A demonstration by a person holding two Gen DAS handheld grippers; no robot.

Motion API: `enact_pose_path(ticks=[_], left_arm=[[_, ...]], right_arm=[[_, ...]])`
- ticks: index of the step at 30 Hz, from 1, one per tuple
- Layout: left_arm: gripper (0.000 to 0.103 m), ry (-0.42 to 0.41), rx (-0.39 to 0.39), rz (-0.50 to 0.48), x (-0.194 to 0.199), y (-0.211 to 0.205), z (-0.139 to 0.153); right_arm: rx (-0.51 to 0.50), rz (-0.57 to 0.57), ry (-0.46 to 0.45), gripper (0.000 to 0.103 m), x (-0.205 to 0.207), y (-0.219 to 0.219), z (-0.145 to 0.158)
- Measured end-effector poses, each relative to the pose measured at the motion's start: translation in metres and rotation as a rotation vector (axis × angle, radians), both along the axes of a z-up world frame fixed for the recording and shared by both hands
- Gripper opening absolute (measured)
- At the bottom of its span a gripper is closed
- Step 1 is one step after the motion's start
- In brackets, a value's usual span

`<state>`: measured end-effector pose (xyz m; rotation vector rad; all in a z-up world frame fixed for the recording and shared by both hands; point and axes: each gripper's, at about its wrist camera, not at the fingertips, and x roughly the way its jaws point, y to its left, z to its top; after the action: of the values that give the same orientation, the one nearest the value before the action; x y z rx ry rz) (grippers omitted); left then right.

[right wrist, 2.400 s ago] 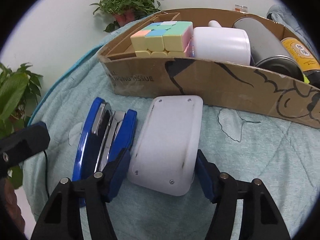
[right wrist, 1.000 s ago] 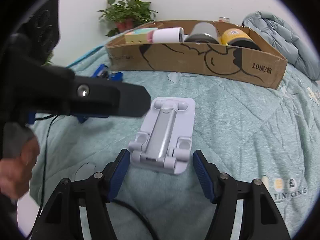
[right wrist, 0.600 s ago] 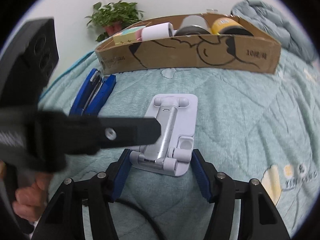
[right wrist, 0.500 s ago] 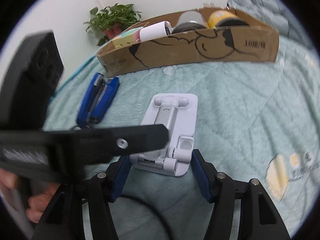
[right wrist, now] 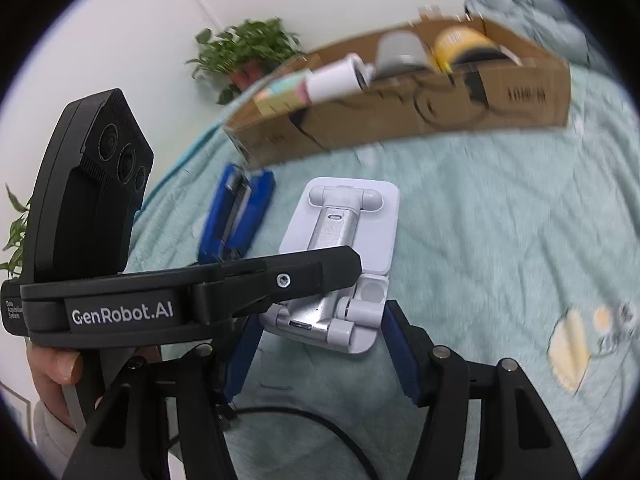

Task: Organize rigid objects
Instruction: 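Carry the phone stand into the box beside the game box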

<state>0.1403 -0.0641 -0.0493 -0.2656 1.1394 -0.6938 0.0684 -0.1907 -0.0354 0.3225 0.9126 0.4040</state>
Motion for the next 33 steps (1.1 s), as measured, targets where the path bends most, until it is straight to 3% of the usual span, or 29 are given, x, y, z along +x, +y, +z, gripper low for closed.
enact_pose_path(ticks=[10,19,26,33], left_arm=[[0.041,-0.177,-0.009,0.031,0.016,0.018,0.077],[0.041,-0.248,-0.002,0.049,0.059,0.037,0.117],[0.04,-0.239,-0.003,0.056,0.133,0.046,0.137],[0.04,-0.187,0.055,0.063,0.238,0.044,0.144]], right_arm=[[-0.067,0.045,-0.198,0.059,0.014,0.017,0.061],[-0.084,0.082,-0.255,0.059,0.054,0.033,0.087],[-0.101,0.113,-0.23,0.059,0.114,0.039,0.104],[-0.082,0.154,-0.156,0.059,0.199,0.038,0.107]])
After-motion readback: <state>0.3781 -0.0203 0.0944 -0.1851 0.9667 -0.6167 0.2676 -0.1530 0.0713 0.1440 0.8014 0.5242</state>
